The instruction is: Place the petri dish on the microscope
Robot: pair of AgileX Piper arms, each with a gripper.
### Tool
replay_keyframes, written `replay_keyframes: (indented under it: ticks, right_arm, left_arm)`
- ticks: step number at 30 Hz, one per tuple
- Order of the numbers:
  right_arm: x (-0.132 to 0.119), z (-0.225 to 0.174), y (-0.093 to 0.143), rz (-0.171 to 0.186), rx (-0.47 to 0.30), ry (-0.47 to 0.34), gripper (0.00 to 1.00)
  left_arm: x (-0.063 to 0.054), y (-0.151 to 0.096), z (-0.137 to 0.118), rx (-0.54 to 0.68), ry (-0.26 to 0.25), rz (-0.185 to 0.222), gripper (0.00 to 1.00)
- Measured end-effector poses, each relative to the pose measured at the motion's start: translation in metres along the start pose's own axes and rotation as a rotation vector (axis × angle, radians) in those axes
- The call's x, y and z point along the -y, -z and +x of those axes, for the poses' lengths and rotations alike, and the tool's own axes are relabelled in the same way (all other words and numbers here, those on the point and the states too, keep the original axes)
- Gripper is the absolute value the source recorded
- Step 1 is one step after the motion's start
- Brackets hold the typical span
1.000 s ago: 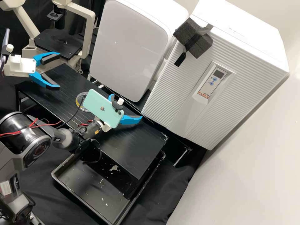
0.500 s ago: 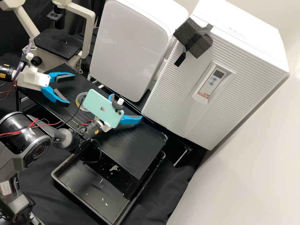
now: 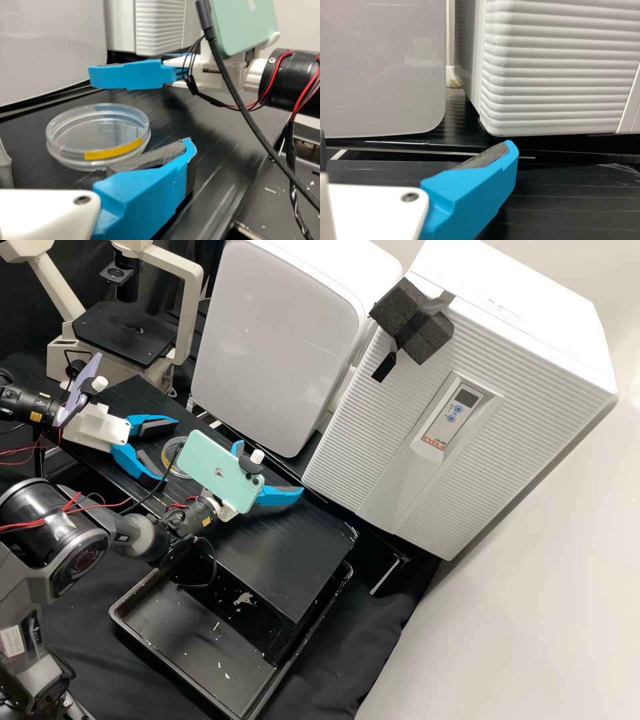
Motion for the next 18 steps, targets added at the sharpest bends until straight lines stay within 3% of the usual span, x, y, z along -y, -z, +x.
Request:
replay_keyframes:
  ticks: [18]
  right_arm:
    - [0.000, 0.000, 0.000, 0.000, 0.000, 0.000, 1.00]
  left_arm:
    - [0.000, -0.003, 0.020, 0.024, -0.005, -0.025, 1.00]
